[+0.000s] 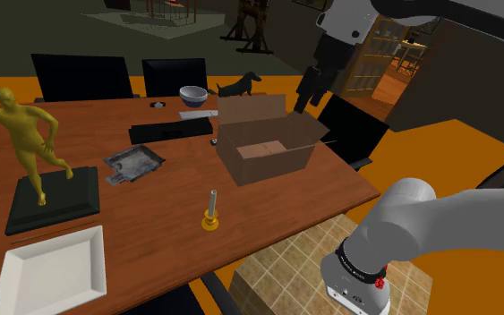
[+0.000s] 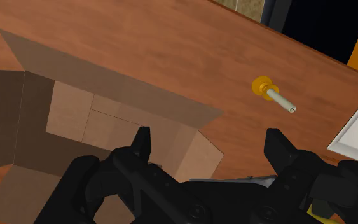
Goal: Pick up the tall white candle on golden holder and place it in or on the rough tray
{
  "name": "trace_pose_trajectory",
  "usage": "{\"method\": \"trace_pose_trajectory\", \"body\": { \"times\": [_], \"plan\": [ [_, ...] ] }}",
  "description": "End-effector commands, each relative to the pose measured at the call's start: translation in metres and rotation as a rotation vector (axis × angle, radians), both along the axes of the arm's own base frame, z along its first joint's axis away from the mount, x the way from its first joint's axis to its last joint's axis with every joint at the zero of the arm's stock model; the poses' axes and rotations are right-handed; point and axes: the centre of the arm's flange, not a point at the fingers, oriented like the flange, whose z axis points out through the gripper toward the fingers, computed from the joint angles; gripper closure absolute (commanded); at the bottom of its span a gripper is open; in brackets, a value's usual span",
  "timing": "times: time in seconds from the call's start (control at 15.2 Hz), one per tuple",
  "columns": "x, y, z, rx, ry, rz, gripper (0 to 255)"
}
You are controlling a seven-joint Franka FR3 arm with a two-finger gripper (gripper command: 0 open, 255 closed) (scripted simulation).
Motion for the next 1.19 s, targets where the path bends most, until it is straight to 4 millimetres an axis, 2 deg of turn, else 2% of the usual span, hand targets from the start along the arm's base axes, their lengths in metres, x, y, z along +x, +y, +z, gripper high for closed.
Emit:
{"method": "trace_pose_trajectory", "body": {
  "times": [0.0,0.59,1.12],
  "plan": [
    [0.0,0.0,0.0,0.0,0.0,0.0,0],
    [-0.016,0.072,-0.097,-0.004,-0.118,-0.034,0],
    [-0.019,0.137,-0.185,-0.008,-0.223,-0.064,0]
  ]
}}
